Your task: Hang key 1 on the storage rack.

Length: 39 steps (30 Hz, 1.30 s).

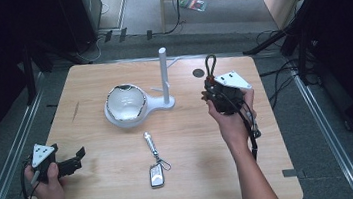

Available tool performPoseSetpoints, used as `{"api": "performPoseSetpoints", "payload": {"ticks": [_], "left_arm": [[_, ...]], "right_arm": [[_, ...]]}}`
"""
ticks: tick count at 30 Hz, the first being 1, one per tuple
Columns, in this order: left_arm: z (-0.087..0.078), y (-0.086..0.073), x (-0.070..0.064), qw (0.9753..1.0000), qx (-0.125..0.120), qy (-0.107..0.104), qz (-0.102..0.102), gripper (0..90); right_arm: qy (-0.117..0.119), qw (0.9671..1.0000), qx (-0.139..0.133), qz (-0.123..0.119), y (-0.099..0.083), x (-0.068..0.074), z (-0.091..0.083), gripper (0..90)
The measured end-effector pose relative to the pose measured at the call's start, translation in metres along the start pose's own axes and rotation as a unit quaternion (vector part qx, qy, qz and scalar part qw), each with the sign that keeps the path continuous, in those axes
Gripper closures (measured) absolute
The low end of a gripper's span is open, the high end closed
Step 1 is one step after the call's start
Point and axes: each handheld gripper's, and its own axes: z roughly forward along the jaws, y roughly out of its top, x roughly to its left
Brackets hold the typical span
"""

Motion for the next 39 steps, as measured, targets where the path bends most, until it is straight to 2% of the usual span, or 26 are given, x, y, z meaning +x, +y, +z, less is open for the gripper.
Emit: {"api": "performPoseSetpoints", "payload": {"ticks": [4, 10, 13, 19, 25, 39], "left_arm": [[0.000, 0.000, 0.000, 1.0000, 0.000, -0.001, 0.000, 0.7], [0.000, 0.000, 0.000, 1.0000, 0.001, 0.000, 0.000, 0.7], [0.000, 0.000, 0.000, 1.0000, 0.001, 0.000, 0.001, 0.7], [0.000, 0.000, 0.000, 1.0000, 0.001, 0.000, 0.000, 0.7], [0.000, 0.000, 0.000, 1.0000, 0.000, -0.001, -0.001, 0.7], [0.000, 0.000, 0.001, 1.0000, 0.000, -0.002, -0.002, 0.7]], "right_arm": [[0.016, 0.9998, -0.011, 0.005, 0.001, -0.002, 0.005, 69.1], [0.026, 0.9995, -0.012, -0.010, 0.003, 0.001, 0.013, 69.0], [0.032, 0.9993, -0.003, -0.020, 0.003, 0.003, 0.020, 69.0], [0.056, 0.9983, 0.000, -0.019, 0.007, 0.008, 0.032, 69.0], [0.064, 0.9966, 0.019, -0.048, 0.004, 0.018, 0.045, 69.1], [0.090, 0.9941, 0.028, -0.052, 0.008, 0.027, 0.063, 69.1]]}}
